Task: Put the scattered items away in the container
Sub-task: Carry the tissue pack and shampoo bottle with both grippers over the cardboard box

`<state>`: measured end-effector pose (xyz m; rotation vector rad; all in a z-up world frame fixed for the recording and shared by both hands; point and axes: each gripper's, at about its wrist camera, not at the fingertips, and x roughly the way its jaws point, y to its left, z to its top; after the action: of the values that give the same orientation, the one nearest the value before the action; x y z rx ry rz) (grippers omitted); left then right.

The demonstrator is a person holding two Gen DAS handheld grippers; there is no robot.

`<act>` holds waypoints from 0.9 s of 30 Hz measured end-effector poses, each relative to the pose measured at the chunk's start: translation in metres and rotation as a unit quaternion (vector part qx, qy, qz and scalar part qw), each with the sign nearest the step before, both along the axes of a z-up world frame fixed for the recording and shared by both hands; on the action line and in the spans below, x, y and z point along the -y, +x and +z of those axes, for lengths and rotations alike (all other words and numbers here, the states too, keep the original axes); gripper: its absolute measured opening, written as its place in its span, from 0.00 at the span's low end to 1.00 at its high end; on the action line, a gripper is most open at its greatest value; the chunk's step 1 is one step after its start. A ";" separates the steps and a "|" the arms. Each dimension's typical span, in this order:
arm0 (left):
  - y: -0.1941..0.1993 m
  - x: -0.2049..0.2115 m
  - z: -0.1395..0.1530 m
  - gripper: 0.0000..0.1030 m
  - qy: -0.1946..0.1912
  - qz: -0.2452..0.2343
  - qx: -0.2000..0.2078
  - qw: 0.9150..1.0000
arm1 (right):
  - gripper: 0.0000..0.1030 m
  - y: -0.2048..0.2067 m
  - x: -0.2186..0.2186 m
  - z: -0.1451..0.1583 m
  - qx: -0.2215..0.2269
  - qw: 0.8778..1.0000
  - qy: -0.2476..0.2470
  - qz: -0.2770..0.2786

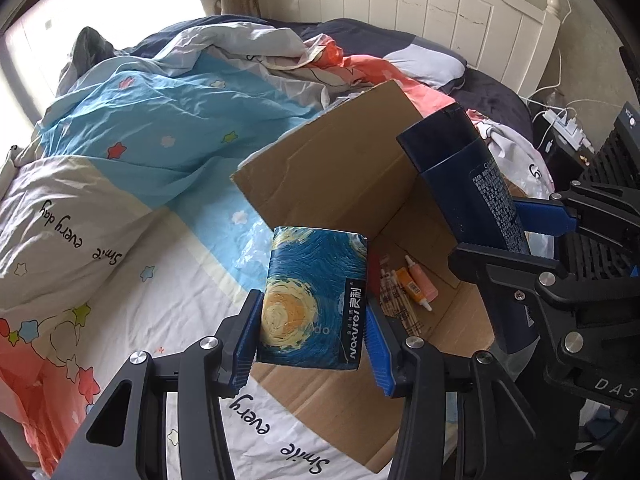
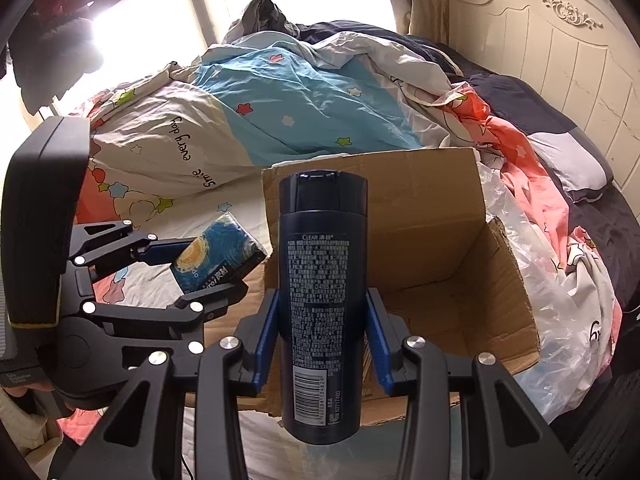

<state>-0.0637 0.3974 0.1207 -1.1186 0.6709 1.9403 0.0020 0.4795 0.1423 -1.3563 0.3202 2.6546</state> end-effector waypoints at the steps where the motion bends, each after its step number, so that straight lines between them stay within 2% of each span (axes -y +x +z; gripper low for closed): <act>1: 0.002 -0.005 -0.001 0.47 -0.001 -0.004 0.000 1.000 | 0.37 0.001 -0.002 0.000 0.000 1.000 0.002 -0.002; 15: 0.008 -0.045 -0.013 0.47 -0.003 -0.028 0.008 1.000 | 0.37 0.004 -0.033 -0.006 0.007 1.000 0.006 -0.016; 27: 0.007 -0.064 -0.034 0.47 -0.014 -0.037 0.023 0.999 | 0.37 0.004 -0.054 -0.026 0.023 0.999 -0.007 -0.024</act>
<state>-0.0570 0.4611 0.0863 -1.1367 0.7052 1.8428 0.0057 0.5333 0.1164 -1.3936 0.3608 2.5838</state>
